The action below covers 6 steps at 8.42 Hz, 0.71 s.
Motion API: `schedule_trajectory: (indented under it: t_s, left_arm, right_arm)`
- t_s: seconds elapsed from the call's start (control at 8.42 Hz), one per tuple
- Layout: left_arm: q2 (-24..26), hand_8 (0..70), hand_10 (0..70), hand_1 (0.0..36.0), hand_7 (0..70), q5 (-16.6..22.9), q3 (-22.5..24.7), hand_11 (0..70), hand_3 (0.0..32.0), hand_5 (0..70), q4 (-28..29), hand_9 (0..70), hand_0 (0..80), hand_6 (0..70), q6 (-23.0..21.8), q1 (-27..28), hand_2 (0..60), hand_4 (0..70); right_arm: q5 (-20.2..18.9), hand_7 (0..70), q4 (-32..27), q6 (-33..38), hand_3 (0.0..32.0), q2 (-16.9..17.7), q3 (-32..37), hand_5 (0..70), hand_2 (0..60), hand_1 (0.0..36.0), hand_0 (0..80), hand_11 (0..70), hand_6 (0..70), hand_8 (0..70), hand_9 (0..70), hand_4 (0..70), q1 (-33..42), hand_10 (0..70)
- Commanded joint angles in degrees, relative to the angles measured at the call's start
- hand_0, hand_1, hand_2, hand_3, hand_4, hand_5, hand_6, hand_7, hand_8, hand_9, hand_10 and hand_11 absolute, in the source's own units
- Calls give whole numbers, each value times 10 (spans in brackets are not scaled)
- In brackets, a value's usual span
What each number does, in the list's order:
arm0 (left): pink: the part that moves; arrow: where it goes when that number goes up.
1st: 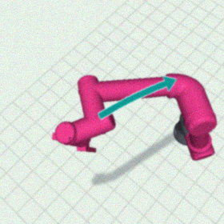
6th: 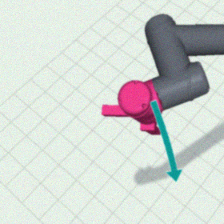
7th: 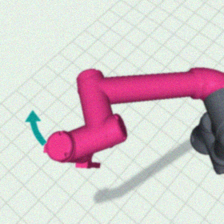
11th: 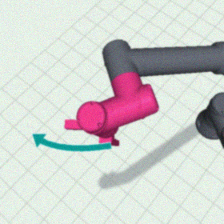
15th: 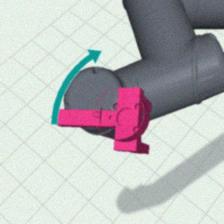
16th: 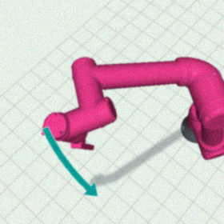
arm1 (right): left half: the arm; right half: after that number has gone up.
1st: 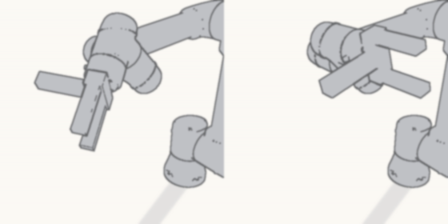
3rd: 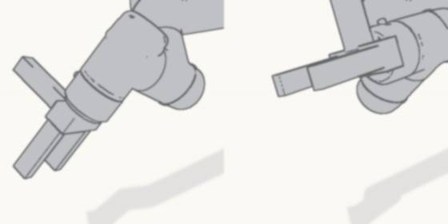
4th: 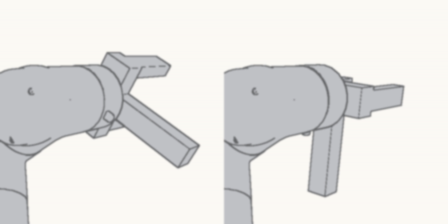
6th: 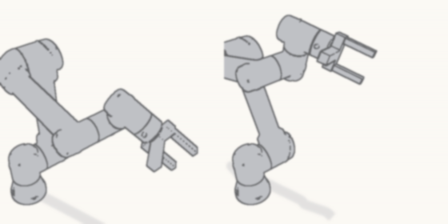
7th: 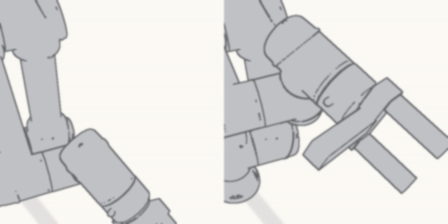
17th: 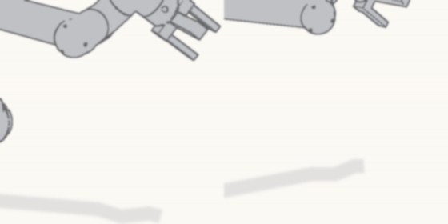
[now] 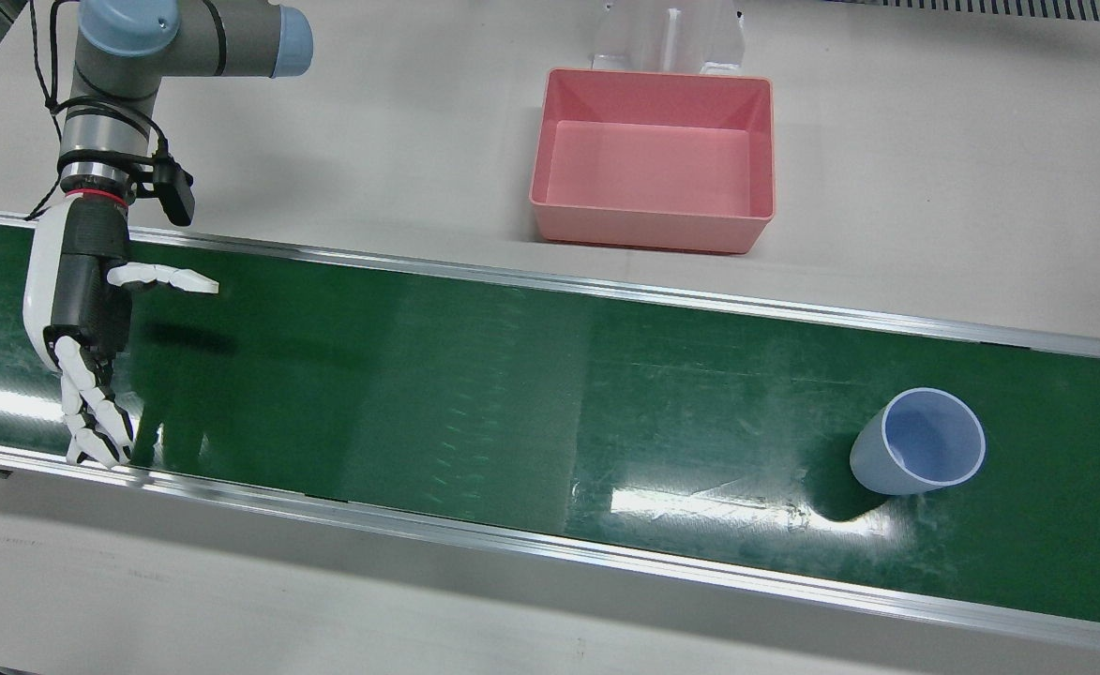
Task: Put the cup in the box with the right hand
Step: 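Position the open right hand on the belt in the blue cup's path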
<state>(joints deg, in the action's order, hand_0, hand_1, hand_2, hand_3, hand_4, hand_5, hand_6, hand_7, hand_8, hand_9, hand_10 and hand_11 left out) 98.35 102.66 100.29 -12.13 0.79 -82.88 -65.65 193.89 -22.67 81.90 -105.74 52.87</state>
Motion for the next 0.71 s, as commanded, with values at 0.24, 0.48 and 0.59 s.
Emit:
schedule_trajectory:
  t_s: [0.24,0.48,0.59]
  left_arm:
    - [0,0,0,0,0,0,1,0,0,0,0,0,0,0,0,0,0,0]
    - [0,0,0,0,0,0,1,0,0,0,0,0,0,0,0,0,0,0]
    - [0,0,0,0,0,0,1,0,0,0,0,0,0,0,0,0,0,0]
  right_arm:
    - [0,201,0,-11,56,2,-8,62,126,154,461,9,50,116,159,0,-13,0]
    - [1,212,1,-15,66,2,-15,62,130,157,463,4,51,116,163,0,-20,0]
    - [4,217,1,-19,66,2,-20,62,133,159,463,2,51,116,165,0,-21,0]
